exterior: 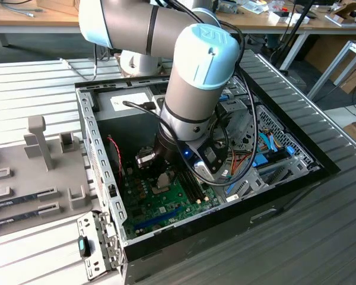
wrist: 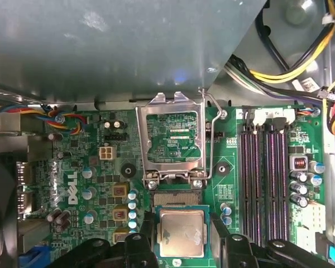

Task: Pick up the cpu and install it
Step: 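Place the cpu into insertion slot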

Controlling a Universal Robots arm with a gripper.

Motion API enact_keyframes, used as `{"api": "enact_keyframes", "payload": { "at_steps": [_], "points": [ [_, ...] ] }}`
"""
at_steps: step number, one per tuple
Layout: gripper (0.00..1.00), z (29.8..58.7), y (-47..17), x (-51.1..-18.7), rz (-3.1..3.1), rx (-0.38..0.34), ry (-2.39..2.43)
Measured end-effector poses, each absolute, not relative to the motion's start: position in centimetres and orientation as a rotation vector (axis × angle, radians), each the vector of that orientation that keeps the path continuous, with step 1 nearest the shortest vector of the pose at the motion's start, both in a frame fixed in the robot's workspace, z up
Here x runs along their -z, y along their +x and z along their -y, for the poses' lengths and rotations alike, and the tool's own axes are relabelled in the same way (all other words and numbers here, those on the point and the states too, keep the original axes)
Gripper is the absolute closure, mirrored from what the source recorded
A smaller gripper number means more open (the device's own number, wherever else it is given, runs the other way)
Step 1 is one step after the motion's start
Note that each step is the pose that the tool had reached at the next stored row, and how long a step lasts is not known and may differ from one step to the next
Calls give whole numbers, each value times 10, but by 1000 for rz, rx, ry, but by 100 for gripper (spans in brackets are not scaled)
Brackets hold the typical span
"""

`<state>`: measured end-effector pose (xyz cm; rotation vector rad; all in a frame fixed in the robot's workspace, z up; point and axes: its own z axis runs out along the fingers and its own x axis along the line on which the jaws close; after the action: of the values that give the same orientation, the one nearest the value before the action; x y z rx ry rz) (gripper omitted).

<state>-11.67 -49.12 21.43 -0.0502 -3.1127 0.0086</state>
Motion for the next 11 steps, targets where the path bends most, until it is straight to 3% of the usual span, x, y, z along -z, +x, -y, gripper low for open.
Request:
{"api": "enact_keyframes", "payload": {
  "at_steps": [11],
  "points": [
    [53,490,-119,-201,3113,-5,-42]
  ]
}}
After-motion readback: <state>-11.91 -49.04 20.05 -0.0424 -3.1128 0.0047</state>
